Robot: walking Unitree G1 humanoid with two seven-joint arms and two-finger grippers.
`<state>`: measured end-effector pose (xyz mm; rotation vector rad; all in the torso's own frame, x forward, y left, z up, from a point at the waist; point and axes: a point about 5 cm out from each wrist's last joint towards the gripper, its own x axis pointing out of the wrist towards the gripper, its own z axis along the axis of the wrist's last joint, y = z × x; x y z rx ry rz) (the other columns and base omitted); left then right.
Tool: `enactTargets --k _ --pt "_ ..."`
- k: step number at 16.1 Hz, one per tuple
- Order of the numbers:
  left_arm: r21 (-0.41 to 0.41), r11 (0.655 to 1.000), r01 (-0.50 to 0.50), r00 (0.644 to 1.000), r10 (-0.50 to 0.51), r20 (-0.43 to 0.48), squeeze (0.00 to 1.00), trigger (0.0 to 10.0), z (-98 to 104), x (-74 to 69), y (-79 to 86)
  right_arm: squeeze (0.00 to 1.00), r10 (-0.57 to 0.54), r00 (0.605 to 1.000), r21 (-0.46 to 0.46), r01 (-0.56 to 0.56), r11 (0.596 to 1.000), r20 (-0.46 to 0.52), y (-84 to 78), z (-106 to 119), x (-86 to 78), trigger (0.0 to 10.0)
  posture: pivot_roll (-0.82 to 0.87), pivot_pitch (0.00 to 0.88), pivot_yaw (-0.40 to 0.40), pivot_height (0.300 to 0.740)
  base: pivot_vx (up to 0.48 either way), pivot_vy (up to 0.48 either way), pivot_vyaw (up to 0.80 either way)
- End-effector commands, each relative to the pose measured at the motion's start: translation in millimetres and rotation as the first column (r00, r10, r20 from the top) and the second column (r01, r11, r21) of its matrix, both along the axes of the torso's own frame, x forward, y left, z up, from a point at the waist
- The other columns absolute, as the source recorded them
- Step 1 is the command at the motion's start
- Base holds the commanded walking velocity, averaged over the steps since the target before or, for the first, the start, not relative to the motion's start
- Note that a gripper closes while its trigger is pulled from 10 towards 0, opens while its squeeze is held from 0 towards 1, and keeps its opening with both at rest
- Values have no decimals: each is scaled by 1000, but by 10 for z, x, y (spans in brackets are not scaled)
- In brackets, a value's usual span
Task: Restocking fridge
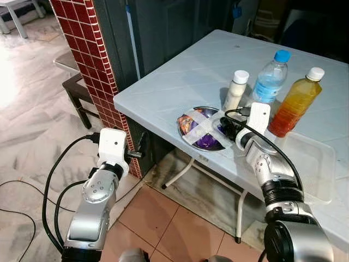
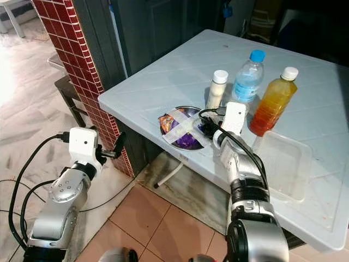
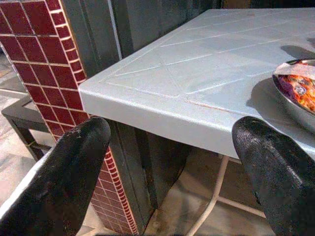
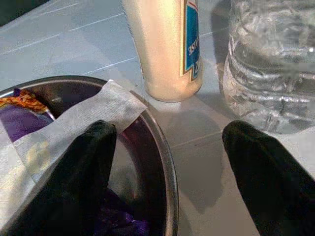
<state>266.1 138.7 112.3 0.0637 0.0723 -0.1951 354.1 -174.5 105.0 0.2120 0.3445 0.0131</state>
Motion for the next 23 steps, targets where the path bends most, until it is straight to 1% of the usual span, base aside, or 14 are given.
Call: enactTargets --k 1,3,5,7,10,11,15,23 --pt "6 1000 -6 1000 6 4 0 10000 11 8 11 0 3 998 20 -2 1000 -69 49 -140 -46 0 29 0 36 740 0 0 0" --pt "5 1000 -3 1000 3 3 0 10000 12 7 9 0 -28 994 84 37 996 -102 49 -160 -68 0 25 0 36 740 0 0 0" --pt "4 1000 -2 1000 2 3 0 10000 13 7 7 0 -58 991 116 72 991 -120 38 -163 -68 0 23 0 36 740 0 0 0" --pt "3 1000 -1 1000 1 5 0 10000 13 8 3 0 -86 986 171 110 979 -142 46 -170 -72 0 23 0 36 740 0 0 0" --pt "2 1000 -1 1000 1 7 0 10000 15 12 1 0 -98 982 217 133 967 -163 85 -172 -77 0 24 0 37 740 0 0 0" --pt "2 1000 -1 1000 1 7 0 10000 16 12 1 0 -99 982 217 133 967 -163 86 -171 -76 0 24 0 37 740 0 0 0" --pt "1 1000 -2 1000 2 8 0 10000 16 17 2 0 -126 976 265 171 949 -179 96 -144 -64 0 21 0 35 740 0 0 0" --pt "3 1000 -10 1000 10 16 0 10000 34 41 5 0 -112 974 303 169 938 -196 147 -132 -53 0 25 0 34 740 0 0 0"
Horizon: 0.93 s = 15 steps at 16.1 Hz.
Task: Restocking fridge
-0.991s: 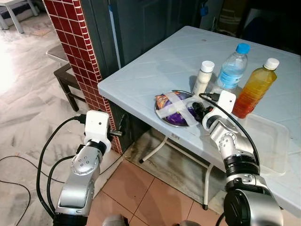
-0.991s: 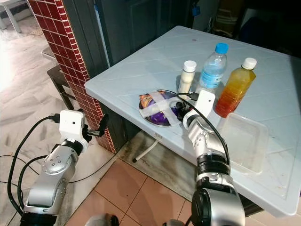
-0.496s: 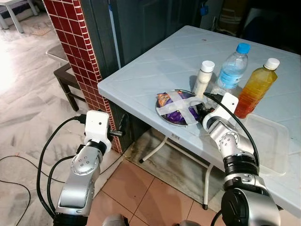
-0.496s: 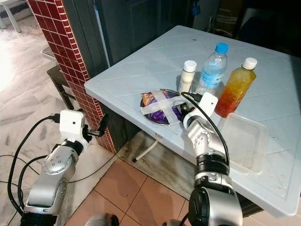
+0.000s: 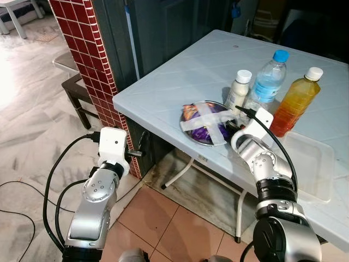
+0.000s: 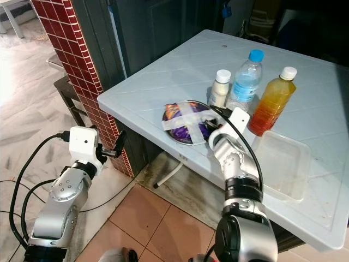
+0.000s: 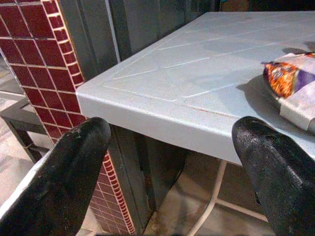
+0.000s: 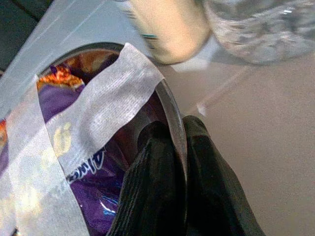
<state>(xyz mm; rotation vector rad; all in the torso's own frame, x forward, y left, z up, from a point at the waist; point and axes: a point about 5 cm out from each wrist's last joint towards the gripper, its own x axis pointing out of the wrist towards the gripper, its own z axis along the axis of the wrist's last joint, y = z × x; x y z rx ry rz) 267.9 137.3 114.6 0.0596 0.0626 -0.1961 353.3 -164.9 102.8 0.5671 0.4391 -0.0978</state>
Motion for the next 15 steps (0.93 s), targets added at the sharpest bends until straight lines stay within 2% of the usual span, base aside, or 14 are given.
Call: enactTargets --k 1,4,8,9,10,12,13,15 --pt "9 1000 -13 1000 13 8 0 10000 15 26 23 0 28 998 1 -28 1000 -58 53 -109 -42 0 25 0 34 740 0 0 0" --pt "11 1000 -17 1000 17 11 0 10000 19 24 33 0 62 997 -3 -62 998 -38 86 -80 -37 0 25 0 34 740 0 0 0" --pt "57 998 -37 997 33 72 0 10000 175 109 94 0 87 994 -22 -86 996 71 128 99 27 0 33 0 41 740 0 0 0" --pt "61 996 -71 993 65 94 0 10000 235 132 145 0 97 980 -17 -96 995 174 161 230 35 0 28 9 30 740 0 0 0" --pt "60 993 -103 991 97 87 0 10000 194 111 185 0 128 951 -70 -113 991 282 191 346 18 0 27 1 27 740 0 0 0" --pt "58 991 -118 991 114 64 0 10000 123 79 193 0 161 920 -131 -121 984 357 219 437 -9 0 26 0 26 740 0 0 0" --pt "60 991 -123 991 120 52 0 10000 77 51 182 0 168 897 -206 -88 974 409 203 505 -24 0 24 0 30 740 0 0 0" --pt "58 992 -116 993 114 44 0 10000 46 31 158 0 154 868 -220 -53 974 473 191 603 -36 0 23 0 31 740 0 0 0"
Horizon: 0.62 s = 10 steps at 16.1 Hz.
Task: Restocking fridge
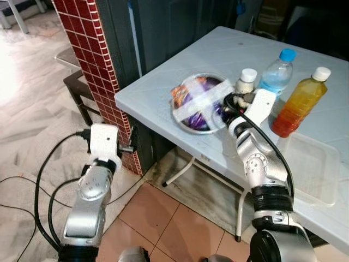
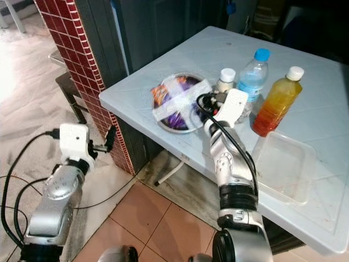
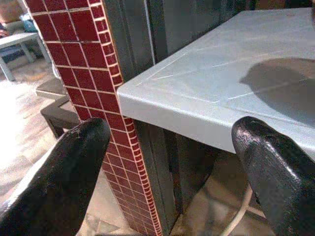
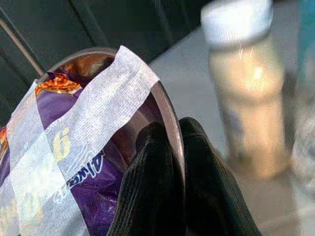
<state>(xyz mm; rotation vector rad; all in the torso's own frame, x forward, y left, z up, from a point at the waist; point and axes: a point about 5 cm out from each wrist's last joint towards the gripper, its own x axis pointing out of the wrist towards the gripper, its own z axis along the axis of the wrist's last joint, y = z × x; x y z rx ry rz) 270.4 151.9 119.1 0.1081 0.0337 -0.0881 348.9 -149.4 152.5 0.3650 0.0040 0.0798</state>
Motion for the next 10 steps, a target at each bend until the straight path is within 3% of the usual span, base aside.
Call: enactTargets --k 1,2,3,5,7,10 --pt "11 1000 -8 1000 8 1 0 10000 -12 6 -1 0 11 995 -21 -9 1000 103 30 171 -12 0 21 0 33 740 0 0 0" --pt "10 1000 -5 1000 5 1 0 10000 -23 21 -15 0 25 986 -46 -18 999 167 47 249 -30 0 19 0 35 740 0 0 0" --pt "9 1000 -6 1000 6 4 0 10000 -20 36 -22 0 46 978 -137 -19 990 203 67 287 -29 0 17 0 36 740 0 0 0" --pt "5 1000 -8 1000 8 11 0 10000 -13 58 -24 0 48 958 -389 69 919 284 67 368 -16 0 17 0 39 740 0 0 0" --pt "5 1000 -6 1000 6 12 0 10000 -17 57 -25 0 47 937 -454 122 883 345 59 428 -12 0 19 0 43 740 0 0 0" --pt "9 1000 0 1000 0 11 0 10000 -22 53 -23 0 64 925 -482 136 865 376 116 439 -10 0 25 0 51 740 0 0 0"
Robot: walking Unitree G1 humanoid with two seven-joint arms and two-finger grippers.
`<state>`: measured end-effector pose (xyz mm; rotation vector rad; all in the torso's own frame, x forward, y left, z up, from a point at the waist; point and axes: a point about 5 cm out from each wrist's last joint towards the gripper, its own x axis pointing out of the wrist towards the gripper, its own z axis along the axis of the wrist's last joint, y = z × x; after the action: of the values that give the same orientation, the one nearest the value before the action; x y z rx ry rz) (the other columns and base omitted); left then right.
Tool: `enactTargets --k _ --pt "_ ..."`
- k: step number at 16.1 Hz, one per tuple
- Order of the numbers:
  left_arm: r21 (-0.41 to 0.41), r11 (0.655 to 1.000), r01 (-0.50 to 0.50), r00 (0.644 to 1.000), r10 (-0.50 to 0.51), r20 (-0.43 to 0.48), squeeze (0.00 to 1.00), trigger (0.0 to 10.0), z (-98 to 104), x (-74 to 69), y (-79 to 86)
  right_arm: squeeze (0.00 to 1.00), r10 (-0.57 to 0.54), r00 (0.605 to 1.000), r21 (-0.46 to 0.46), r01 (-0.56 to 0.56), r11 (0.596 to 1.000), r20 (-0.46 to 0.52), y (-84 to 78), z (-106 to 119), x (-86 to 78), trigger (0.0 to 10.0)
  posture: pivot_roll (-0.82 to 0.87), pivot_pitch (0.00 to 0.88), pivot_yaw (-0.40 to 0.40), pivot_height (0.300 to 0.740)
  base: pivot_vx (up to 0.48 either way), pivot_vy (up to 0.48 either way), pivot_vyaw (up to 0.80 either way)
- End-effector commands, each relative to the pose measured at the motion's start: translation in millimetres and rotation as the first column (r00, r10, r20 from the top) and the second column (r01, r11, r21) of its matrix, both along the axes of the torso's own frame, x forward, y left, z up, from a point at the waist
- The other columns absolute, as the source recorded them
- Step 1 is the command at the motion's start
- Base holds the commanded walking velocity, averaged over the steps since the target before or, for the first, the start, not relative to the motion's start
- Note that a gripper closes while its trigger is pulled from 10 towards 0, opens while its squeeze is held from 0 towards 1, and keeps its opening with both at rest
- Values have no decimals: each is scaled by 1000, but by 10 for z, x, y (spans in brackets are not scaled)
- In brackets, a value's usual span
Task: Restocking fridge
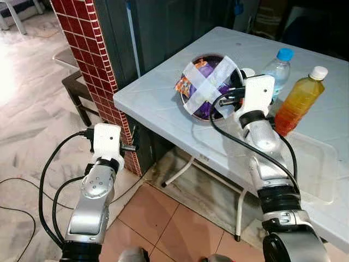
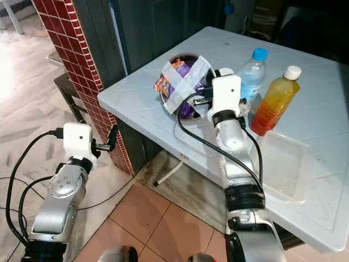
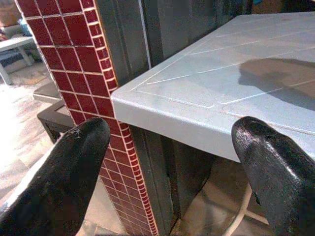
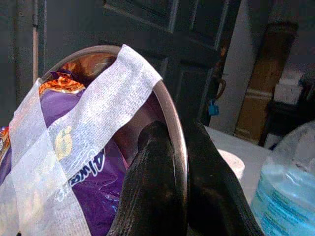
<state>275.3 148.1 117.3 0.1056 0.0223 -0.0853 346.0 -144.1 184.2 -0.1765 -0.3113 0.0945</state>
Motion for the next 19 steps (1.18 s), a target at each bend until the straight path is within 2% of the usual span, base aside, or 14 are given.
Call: enactTargets --k 1,3,4,5,6,8,9,10,11,12,13,14,15,19 --pt "14 1000 2 1000 -2 1 0 10000 -2 5 24 0 21 998 -7 -20 1000 56 82 115 20 0 27 0 53 740 0 0 0" --pt "18 1000 3 1000 -3 3 0 10000 5 9 38 0 13 999 8 -13 1000 47 87 82 22 0 28 0 57 740 0 0 0" --pt "21 1000 4 1000 -5 4 0 10000 10 12 42 0 20 1000 95 -20 995 9 84 37 34 0 27 0 61 740 0 0 0" --pt "23 1000 4 1000 -4 5 0 10000 11 13 44 0 37 998 242 -24 970 -48 74 -17 49 0 26 0 63 740 0 0 0" --pt "27 1000 -2 1000 2 5 0 10000 8 13 48 0 79 991 384 -34 923 -104 78 -88 48 0 26 0 63 740 0 0 0" --pt "17 1000 -26 1000 26 -1 0 10000 -15 24 53 0 142 980 495 -55 867 -141 108 -184 6 275 23 0 63 740 0 0 0" --pt "19 999 -41 999 41 5 0 10000 -36 9 53 0 154 975 509 -52 859 -160 123 -250 -41 2039 21 0 63 740 0 0 0" --pt "-7 998 -56 998 56 -1 0 10000 -11 17 50 0 186 965 556 -53 829 -184 167 -263 -63 10000 14 0 67 740 0 0 0" --pt "-16 998 -54 998 55 5 0 10000 18 26 42 0 209 962 564 -76 822 -175 207 -239 -90 10000 9 0 71 740 0 0 0" --pt "23 999 -44 999 44 18 0 10000 -9 75 3 0 248 956 527 -133 840 -154 267 -220 -115 10000 2 0 77 740 0 0 0" --pt "36 998 -51 999 51 8 0 10000 -47 96 4 0 230 957 517 -107 849 -180 266 -264 -109 10000 0 0 76 740 0 0 569" --pt "18 998 -52 999 52 13 0 10000 -14 120 1 0 236 956 552 -103 827 -174 267 -236 -101 10000 0 0 75 740 0 0 619" --pt "10 998 -54 998 54 22 0 10000 18 136 -19 0 251 953 543 -122 831 -171 273 -213 -106 10000 10 0 70 740 0 0 506" --pt "9 997 -70 997 70 21 0 10000 -43 70 13 0 286 939 541 -142 829 -192 344 -250 -126 10000 26 0 34 740 0 0 639"
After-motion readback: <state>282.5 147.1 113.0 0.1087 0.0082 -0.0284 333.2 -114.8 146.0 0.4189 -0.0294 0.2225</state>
